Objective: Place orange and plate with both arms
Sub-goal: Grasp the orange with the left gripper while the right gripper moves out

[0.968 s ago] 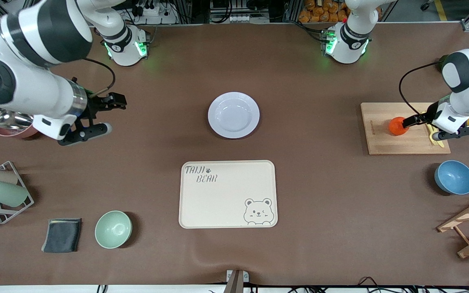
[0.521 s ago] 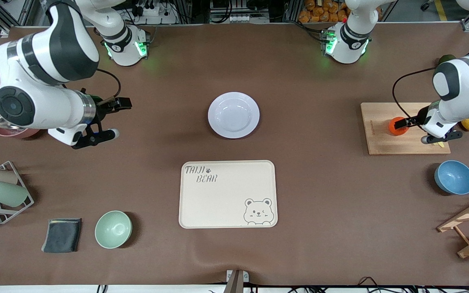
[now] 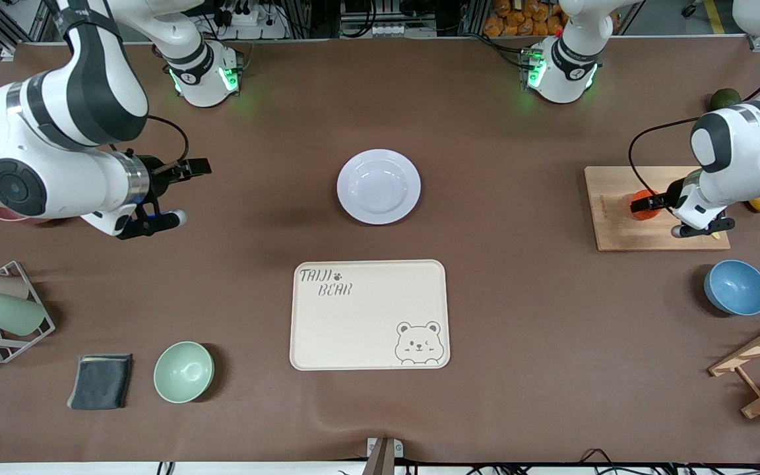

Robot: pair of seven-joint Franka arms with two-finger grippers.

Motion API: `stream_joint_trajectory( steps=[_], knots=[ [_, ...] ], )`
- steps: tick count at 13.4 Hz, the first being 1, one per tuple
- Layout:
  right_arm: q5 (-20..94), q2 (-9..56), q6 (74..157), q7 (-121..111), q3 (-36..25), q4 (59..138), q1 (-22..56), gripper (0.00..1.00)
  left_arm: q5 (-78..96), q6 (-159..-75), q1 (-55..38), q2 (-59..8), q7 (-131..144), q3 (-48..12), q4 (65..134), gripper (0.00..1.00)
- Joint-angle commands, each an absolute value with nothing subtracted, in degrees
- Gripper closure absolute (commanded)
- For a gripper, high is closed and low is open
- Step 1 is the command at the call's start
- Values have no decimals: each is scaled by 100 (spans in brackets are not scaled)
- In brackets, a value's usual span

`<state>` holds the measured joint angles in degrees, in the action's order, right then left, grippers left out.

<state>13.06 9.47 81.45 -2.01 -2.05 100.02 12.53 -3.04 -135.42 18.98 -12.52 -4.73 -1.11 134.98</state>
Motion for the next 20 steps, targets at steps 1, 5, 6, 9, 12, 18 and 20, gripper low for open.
stream_joint_trajectory(
  steps=[1,5,6,9,12,18,20],
  knots=[
    [1415,510,8402,-246,-193,10599,1222,0,-500,-13667,1986,-1362,-475,-132,13465,0],
    [1415,571,8341,-246,-202,10775,1213,0,-510,-13702,2013,-1441,-466,-132,13465,20],
    [1415,571,8358,-246,-193,10836,1187,0,-510,-13702,2013,-1459,-466,-132,13456,40],
    [1415,580,8350,-290,-193,10837,1195,0,-510,-13693,2013,-1468,-440,-141,13439,100],
    [1415,589,8358,-290,-193,10828,1195,0,-475,-13623,1952,-1398,-492,-202,13159,100],
    [1415,598,8394,-343,-202,10767,1195,0,-167,-13456,1934,-1362,261,-1843,12350,100],
    [1406,598,8394,-343,-202,10705,1187,0,-158,-13124,1925,-1397,762,-2545,11982,100]
  ],
)
